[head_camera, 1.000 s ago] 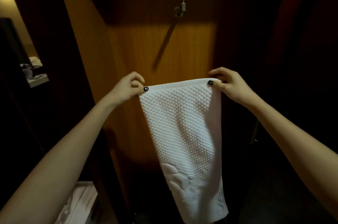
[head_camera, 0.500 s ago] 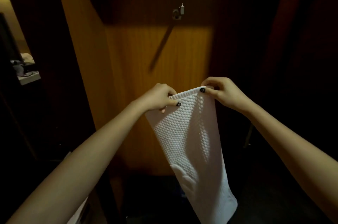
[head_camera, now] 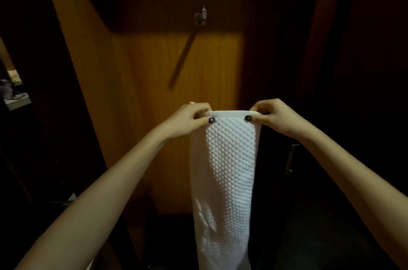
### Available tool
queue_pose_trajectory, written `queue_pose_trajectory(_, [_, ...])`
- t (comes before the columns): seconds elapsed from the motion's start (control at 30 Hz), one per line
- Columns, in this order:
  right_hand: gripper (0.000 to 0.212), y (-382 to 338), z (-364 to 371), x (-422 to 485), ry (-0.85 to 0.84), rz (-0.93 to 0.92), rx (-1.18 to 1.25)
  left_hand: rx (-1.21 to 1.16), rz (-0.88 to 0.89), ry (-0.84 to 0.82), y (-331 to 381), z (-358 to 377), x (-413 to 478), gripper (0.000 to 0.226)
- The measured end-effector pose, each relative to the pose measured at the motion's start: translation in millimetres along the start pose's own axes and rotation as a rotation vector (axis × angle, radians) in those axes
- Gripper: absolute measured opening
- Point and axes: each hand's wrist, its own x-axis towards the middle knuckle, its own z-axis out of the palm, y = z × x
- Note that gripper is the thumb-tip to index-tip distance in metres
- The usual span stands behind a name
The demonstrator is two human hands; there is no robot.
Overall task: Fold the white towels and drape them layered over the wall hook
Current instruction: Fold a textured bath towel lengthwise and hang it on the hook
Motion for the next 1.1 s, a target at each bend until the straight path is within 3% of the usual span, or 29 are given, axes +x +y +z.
queue_pose_trajectory(0.17, [0.012,-0.1,1.8,0.8,-0.087,0.038,0.058,-0.143,0.008,-0.006,5.6,-10.3,-6.2,0.013])
queue_pose_trajectory(0.53, [0.014,-30.0,32.7,32.5,-0.145,-0.143,0.267,-0.301,-0.093,0.052,14.1,-34.3,-15.3,0.036])
queue_pose_trajectory(0.77, [0.018,-51.8,25.3,38.2,-0.167,-0.222,0.155,-0.304,-0.146,0.070,12.7,-44.7,-21.7,0.037])
queue_pose_trajectory(0.97, [0.010,-61.2,27.3,39.8,0.027,-0.191,0.129,-0.391,-0.151,0.376,8.1,-33.3,-20.8,0.027])
queue_pose_trajectory(1.0, [0.010,-62.4,27.1,40.0,0.067,-0.182,0.143,-0.480,-0.152,0.420,10.7,-28.8,-21.9,0.029])
queue_pose_trajectory(1.1, [0.013,-64.0,22.3,39.4,0.164,-0.161,0.165,-0.643,-0.100,0.428,14.3,-13.1,-28.9,0.079])
